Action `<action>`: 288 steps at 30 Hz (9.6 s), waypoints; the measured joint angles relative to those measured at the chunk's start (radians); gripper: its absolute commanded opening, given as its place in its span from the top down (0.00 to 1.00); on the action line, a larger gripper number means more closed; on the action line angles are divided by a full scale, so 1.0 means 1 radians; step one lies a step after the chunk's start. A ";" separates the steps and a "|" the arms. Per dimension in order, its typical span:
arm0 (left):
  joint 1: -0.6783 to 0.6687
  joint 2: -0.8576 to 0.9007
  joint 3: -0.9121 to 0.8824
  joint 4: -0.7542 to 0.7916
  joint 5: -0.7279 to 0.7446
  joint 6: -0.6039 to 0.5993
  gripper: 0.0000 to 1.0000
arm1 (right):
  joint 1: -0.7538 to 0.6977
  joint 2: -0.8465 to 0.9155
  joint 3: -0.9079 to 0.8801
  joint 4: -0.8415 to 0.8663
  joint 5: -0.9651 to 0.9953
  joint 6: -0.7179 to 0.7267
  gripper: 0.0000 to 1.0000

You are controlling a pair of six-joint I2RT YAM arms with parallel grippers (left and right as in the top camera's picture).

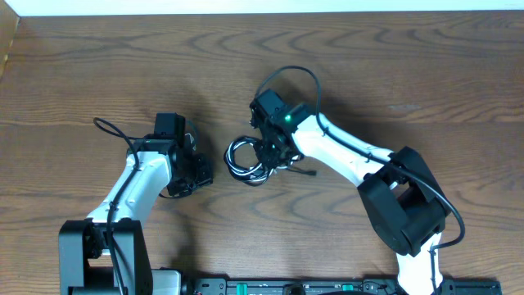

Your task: Untangle cables

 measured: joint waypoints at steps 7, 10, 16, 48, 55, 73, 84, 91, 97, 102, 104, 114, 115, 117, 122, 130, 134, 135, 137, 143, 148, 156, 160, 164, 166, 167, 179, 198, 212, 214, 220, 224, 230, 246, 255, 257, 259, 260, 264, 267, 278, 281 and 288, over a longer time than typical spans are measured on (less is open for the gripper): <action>0.000 0.000 0.000 0.000 0.000 0.000 0.63 | 0.007 0.000 0.052 -0.041 0.000 -0.213 0.99; 0.000 0.000 0.000 0.000 0.000 0.000 0.64 | 0.018 0.000 0.052 -0.044 0.000 -0.247 0.99; 0.000 0.000 0.000 0.002 0.000 0.001 0.64 | 0.026 0.000 0.052 -0.044 0.000 -0.265 0.99; 0.000 0.000 0.000 0.025 0.142 0.107 0.66 | 0.011 0.000 0.052 -0.033 -0.317 -0.344 0.99; 0.000 0.000 0.000 0.025 0.142 0.107 0.66 | 0.007 0.000 0.052 -0.034 -0.378 -0.348 0.99; 0.000 0.000 0.000 0.025 0.036 0.105 0.44 | -0.011 0.000 0.052 -0.071 -0.498 -0.402 0.99; 0.002 0.000 0.000 0.025 0.024 0.094 0.92 | 0.020 0.000 0.052 -0.070 -0.513 -0.431 0.99; 0.002 0.000 0.000 0.024 0.026 0.091 0.92 | 0.020 0.000 0.052 -0.071 -0.518 -0.434 0.99; 0.002 0.000 0.000 0.024 0.026 0.090 0.92 | 0.020 0.000 0.052 -0.064 -0.519 -0.433 0.98; 0.003 0.000 0.000 0.024 0.030 0.090 0.92 | 0.020 0.001 0.052 -0.045 -0.524 -0.426 0.64; 0.003 0.000 0.000 0.024 0.033 0.091 0.92 | 0.020 0.000 0.052 -0.044 -0.518 -0.423 0.55; 0.003 0.000 0.000 0.024 0.034 0.091 0.92 | 0.019 0.001 0.052 -0.058 -0.397 -0.412 0.38; 0.003 0.000 0.000 0.024 0.034 0.091 0.92 | 0.019 0.000 0.052 -0.061 -0.372 -0.406 0.37; 0.003 0.000 0.000 0.024 0.034 0.090 0.92 | 0.019 0.000 0.051 -0.070 -0.330 -0.397 0.36; 0.003 0.000 0.000 0.024 0.034 0.091 0.92 | 0.019 0.001 0.039 -0.078 -0.273 -0.391 0.39; 0.003 0.000 0.000 0.024 0.036 0.091 0.92 | 0.019 0.001 -0.011 -0.095 -0.276 -0.375 0.52; 0.003 0.000 0.000 0.024 0.038 0.091 0.92 | 0.020 0.001 -0.016 -0.111 -0.335 -0.370 0.67; 0.003 0.000 0.000 0.024 0.037 0.091 0.92 | 0.020 0.001 -0.016 -0.113 -0.358 -0.369 0.73; 0.003 0.000 0.000 0.024 0.037 0.091 0.92 | 0.020 0.001 -0.016 -0.116 -0.397 -0.370 0.85; 0.003 0.000 0.000 0.024 0.037 0.091 0.92 | 0.020 0.001 -0.016 -0.132 -0.467 -0.362 0.91; 0.003 0.000 0.000 0.024 0.037 0.091 0.92 | 0.020 0.001 -0.016 -0.135 -0.523 -0.361 0.83; 0.003 0.000 0.000 0.024 0.037 0.091 0.92 | 0.020 0.001 -0.016 -0.107 -0.556 -0.364 0.41; 0.003 0.000 0.000 0.024 0.037 0.091 0.92 | 0.020 0.001 -0.016 -0.108 -0.510 -0.353 0.39; 0.003 0.000 0.000 0.024 0.037 0.091 0.92 | 0.026 0.001 -0.016 -0.116 -0.414 -0.317 0.38; 0.003 0.000 0.000 0.024 0.037 0.091 0.92 | 0.035 0.001 -0.016 -0.121 -0.362 -0.304 0.37; 0.003 0.000 0.000 0.024 0.037 0.091 0.92 | 0.042 0.001 -0.016 -0.122 -0.333 -0.297 0.37; 0.003 0.000 0.000 0.024 0.037 0.091 0.92 | 0.103 0.001 -0.016 -0.117 -0.277 -0.280 0.46; 0.003 0.000 0.000 0.024 0.037 0.091 0.92 | 0.087 0.001 -0.017 -0.079 -0.401 -0.177 0.74; 0.004 0.000 0.000 0.024 0.037 0.091 0.92 | 0.107 0.002 -0.018 0.146 -0.476 -0.089 0.98; 0.004 0.000 0.000 0.024 0.037 0.091 0.92 | 0.112 0.002 -0.018 0.159 -0.445 -0.075 0.97; 0.004 0.000 0.000 -0.003 0.037 0.092 0.83 | 0.103 0.002 -0.018 0.212 -0.369 -0.025 0.93; 0.003 0.000 0.000 -0.005 0.042 0.101 0.58 | 0.077 0.002 -0.018 0.222 -0.356 -0.008 0.85; 0.003 0.000 0.000 -0.002 0.048 0.106 0.52 | -0.010 0.002 -0.018 0.211 -0.347 0.003 0.79; 0.003 0.054 0.037 0.107 -0.045 0.076 0.65 | -0.058 0.002 -0.018 0.210 -0.344 0.004 0.78; 0.003 0.105 0.037 0.116 -0.030 0.075 0.79 | -0.058 0.002 -0.018 0.206 -0.343 0.004 0.76; 0.003 0.105 0.037 0.118 -0.030 0.075 0.81 | -0.057 0.002 -0.018 0.197 -0.342 0.004 0.76; 0.003 0.105 0.037 0.119 -0.031 0.073 0.86 | -0.057 0.002 -0.018 0.190 -0.342 0.004 0.74; 0.003 0.105 0.037 0.120 -0.031 0.072 0.87 | -0.056 0.002 -0.018 0.186 -0.341 0.004 0.74; 0.003 0.105 0.037 0.127 -0.031 0.069 0.89 | -0.051 0.002 -0.018 0.183 -0.340 0.004 0.75; 0.003 0.105 0.037 0.129 -0.031 0.068 0.92 | -0.040 0.002 -0.018 0.182 -0.340 0.005 0.84; 0.003 0.105 0.037 0.182 -0.035 -0.021 0.92 | -0.082 -0.021 -0.018 0.127 -0.523 -0.055 0.69; 0.003 0.105 0.037 0.216 -0.038 -0.077 0.92 | -0.109 -0.051 -0.018 0.071 -0.548 -0.062 0.64; 0.003 0.105 0.037 0.230 -0.054 -0.130 0.92 | -0.076 -0.067 -0.018 -0.066 -0.535 -0.114 0.42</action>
